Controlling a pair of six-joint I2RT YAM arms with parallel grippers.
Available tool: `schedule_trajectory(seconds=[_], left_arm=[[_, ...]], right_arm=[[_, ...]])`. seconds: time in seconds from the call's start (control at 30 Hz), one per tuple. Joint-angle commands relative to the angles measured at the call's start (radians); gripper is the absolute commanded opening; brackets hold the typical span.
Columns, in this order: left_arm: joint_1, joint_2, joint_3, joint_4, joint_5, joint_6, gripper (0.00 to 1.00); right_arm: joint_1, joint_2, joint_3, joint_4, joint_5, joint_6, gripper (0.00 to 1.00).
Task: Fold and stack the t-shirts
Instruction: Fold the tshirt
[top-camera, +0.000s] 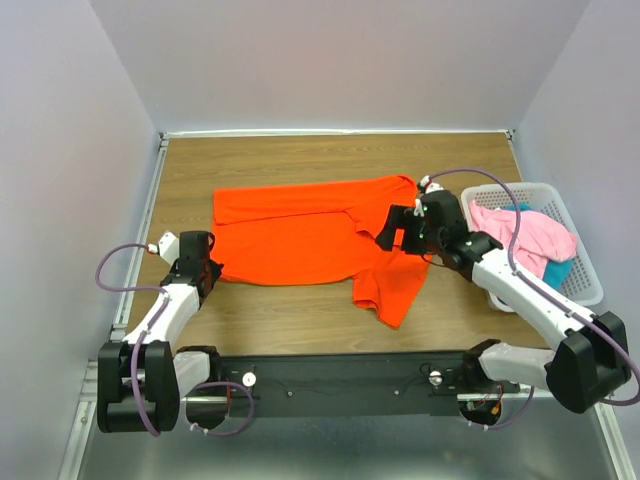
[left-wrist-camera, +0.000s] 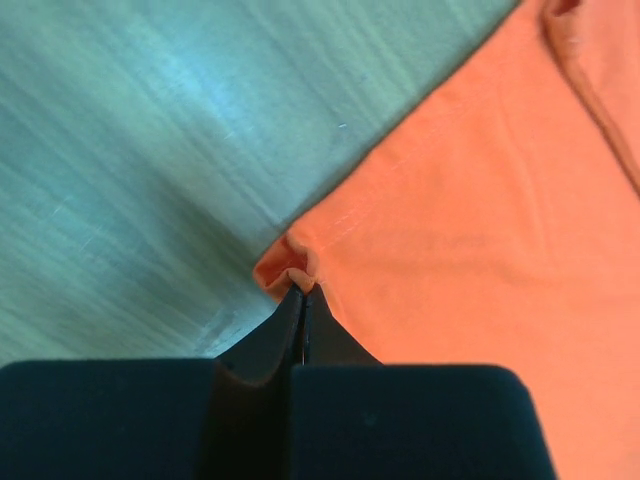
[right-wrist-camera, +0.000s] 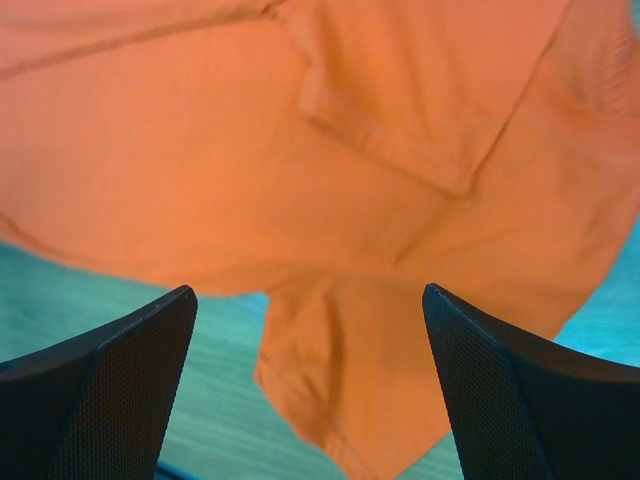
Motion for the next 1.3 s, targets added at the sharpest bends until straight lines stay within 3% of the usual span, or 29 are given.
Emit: schedule_trajectory(seconds=[0.0,0.1,0.23,0.53,0.63,0.7,0.9,0.97,1.07,1.13,1.27], left_arm=[[-0.002,-0.037,-0.013,0.076,0.044,0.031,0.00],[-0.002,-0.061,-0.021,0.076,0.040,0.031,0.00],[-0.002,-0.118,-0.041,0.070,0.035,0.030,0.00],[-0.002,-0.184,-0.032,0.032,0.000,0.028,0.00],[-0.002,-0.184,-0.030,0.029,0.003,0.030,0.00],[-0.002,-0.189,-0.029,0.021,0.000,0.030,0.00],[-0.002,-0.206,-0.033,0.020,0.003,0.028,0.00],[-0.002,-0.207,-0.039,0.024,0.006,0.027,0.00],[-0.002,-0.209,-0.039,0.023,0.012,0.027,0.00],[-0.001,-0.212,-0.035,0.020,0.015,0.027,0.00],[-0.002,-0.219,-0.026,0.020,0.027,0.033,0.00]], right_arm=[[0.109,-0.042,-0.076,-0.146,0.094,0.034,1.00],[0.189,-0.052,-0.105,-0.224,0.136,0.088,0.98],[0.388,-0.017,-0.151,-0.267,0.150,0.157,0.98],[0.488,0.109,-0.165,-0.326,0.263,0.259,0.89],[0.488,0.163,-0.154,-0.327,0.292,0.265,0.78],[0.487,0.192,-0.148,-0.332,0.321,0.280,0.65],[0.487,0.263,-0.144,-0.332,0.355,0.292,0.49],[0.487,0.263,-0.141,-0.335,0.375,0.301,0.33],[0.487,0.240,-0.115,-0.344,0.416,0.308,0.23],[0.487,0.206,-0.081,-0.349,0.447,0.292,0.03],[0.479,0.159,-0.023,-0.356,0.492,0.243,0.01]])
